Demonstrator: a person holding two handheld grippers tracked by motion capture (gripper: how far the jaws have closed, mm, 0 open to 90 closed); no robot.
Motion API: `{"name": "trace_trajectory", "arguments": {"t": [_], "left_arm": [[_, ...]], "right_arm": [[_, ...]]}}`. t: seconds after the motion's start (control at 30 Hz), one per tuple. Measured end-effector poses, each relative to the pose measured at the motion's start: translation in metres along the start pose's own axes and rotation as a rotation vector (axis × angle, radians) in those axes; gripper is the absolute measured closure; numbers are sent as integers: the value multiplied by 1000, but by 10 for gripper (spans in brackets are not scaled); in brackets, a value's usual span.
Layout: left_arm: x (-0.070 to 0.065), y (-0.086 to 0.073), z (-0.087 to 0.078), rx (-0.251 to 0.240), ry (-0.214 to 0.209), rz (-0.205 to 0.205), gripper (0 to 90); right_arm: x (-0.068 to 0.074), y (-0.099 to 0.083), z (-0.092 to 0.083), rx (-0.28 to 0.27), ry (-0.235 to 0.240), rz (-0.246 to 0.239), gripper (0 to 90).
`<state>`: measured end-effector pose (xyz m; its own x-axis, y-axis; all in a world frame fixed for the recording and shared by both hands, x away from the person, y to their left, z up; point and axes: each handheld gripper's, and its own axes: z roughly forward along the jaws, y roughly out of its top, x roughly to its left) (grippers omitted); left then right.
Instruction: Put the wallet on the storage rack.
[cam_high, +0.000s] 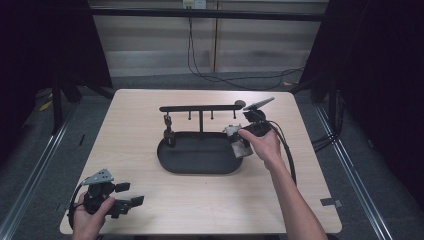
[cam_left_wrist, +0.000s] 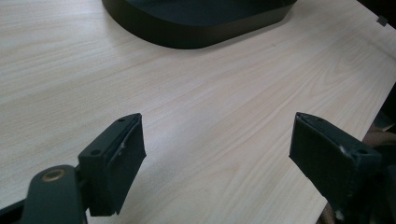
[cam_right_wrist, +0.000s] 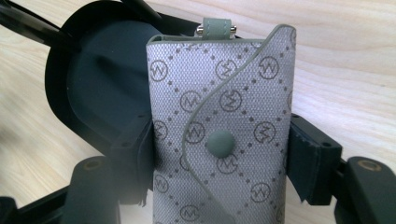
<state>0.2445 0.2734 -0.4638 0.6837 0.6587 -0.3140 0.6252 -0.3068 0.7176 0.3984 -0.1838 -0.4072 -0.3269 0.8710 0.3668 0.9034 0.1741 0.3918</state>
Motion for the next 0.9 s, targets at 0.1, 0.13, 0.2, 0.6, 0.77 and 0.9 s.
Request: {"name": "trace_trajectory", "arguments": {"t": [0.1, 0.13, 0.2, 0.6, 0.77, 0.9], "left_arm": [[0, 0, 0, 2, 3, 5, 180], [0, 0, 0, 2, 3, 5, 180], [0, 0, 0, -1, 0, -1, 180], [0, 0, 2, 10, -1, 0, 180], [0, 0, 2, 9, -3, 0, 180], [0, 0, 1, 8, -4, 0, 180]], "right_arm": [[0, -1, 6, -9, 6, 5, 332], [0, -2, 8, -10, 7, 10, 332], [0, -2, 11, -19, 10, 17, 332], [-5, -11, 30, -47, 15, 55, 332], [-4, -12, 36, -50, 20, 52, 331], [-1, -10, 40, -44, 19, 52, 331]]}}
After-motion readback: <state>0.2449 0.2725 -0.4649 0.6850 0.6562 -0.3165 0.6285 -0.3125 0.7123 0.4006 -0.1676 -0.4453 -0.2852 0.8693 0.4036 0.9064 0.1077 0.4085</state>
